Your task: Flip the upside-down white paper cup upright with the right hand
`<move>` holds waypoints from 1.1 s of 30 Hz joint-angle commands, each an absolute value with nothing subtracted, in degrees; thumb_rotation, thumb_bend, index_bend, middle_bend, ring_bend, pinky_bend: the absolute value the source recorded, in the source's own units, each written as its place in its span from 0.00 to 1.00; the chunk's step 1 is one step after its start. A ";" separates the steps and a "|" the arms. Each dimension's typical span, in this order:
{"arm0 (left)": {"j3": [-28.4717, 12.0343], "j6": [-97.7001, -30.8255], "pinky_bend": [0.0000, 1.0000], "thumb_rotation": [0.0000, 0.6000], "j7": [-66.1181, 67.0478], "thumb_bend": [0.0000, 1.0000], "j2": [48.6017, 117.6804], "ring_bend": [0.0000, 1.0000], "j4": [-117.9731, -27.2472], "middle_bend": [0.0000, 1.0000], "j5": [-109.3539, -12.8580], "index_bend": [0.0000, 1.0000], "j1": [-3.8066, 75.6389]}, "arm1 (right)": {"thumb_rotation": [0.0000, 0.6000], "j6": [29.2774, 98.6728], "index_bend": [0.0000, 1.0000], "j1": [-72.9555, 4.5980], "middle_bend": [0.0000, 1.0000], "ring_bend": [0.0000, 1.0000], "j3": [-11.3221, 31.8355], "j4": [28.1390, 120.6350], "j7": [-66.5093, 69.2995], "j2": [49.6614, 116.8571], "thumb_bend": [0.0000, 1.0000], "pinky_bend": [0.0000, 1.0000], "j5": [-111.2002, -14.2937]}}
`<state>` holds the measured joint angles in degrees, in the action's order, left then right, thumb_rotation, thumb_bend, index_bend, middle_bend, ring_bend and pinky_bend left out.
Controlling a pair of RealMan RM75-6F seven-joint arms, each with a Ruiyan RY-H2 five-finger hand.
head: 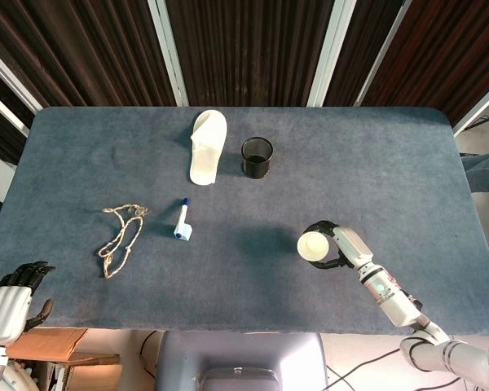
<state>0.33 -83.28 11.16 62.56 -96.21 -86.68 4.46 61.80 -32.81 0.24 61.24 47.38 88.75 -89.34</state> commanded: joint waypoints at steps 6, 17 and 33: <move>0.31 -83.38 0.33 1.00 11.08 0.35 62.54 0.19 -96.23 0.20 -86.66 0.27 4.42 | 1.00 63.38 0.41 -33.37 0.33 0.15 -4.27 49.30 58.99 92.73 0.39 0.26 -95.52; 0.44 -83.22 0.33 1.00 11.32 0.35 62.62 0.19 -96.22 0.20 -86.83 0.27 4.49 | 1.00 63.56 0.30 -32.69 0.18 0.00 -3.75 47.32 51.38 92.98 0.39 0.05 -94.05; 0.53 -83.25 0.33 1.00 11.39 0.35 62.60 0.19 -96.30 0.20 -86.90 0.27 4.46 | 1.00 67.35 0.07 -32.15 0.00 0.00 -1.94 49.24 46.37 91.61 0.38 0.00 -93.33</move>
